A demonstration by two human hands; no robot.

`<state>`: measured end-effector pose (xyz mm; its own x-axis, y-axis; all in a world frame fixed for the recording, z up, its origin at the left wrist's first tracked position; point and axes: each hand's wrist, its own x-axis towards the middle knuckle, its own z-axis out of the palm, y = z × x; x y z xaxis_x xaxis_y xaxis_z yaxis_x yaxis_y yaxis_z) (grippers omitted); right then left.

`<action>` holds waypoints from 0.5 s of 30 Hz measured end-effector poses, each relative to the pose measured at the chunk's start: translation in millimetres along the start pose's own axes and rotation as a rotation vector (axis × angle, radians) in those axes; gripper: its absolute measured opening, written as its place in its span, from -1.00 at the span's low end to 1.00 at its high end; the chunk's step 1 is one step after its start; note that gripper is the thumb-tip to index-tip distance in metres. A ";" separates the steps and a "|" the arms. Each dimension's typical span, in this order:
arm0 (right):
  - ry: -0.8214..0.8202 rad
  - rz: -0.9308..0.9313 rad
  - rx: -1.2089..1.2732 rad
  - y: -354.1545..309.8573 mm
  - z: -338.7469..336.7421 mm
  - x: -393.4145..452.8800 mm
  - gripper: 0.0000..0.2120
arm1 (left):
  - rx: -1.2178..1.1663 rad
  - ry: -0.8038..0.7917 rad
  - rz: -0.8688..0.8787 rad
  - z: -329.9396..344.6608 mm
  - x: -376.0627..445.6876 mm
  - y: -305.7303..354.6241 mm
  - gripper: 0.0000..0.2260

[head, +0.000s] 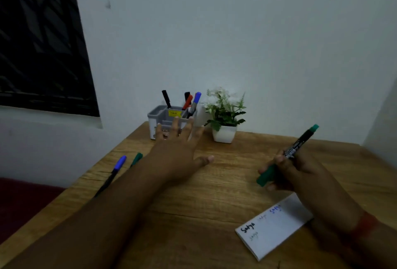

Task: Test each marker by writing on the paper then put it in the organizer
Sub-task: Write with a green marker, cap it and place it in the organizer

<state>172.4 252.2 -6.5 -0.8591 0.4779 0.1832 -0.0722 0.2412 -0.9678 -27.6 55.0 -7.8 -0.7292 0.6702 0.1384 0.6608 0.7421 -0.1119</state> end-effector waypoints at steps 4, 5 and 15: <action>-0.145 -0.021 -0.203 -11.2 23.5 18.3 -0.86 | -0.017 -0.002 -0.160 -7.9 6.8 -33.7 -0.20; -0.183 -0.025 -0.257 -17.0 32.2 26.1 -0.84 | -0.029 0.010 -0.202 -9.1 7.4 -44.3 -0.20; -0.082 -0.463 -0.875 -122.9 139.3 171.5 -0.79 | -0.182 0.040 -0.424 5.0 12.5 -106.4 -0.14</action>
<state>-36.7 186.9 119.8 -0.8754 0.1271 0.4664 -0.0384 0.9435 -0.3292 -107.9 -15.5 0.9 -0.9366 0.3046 0.1733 0.3292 0.9342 0.1372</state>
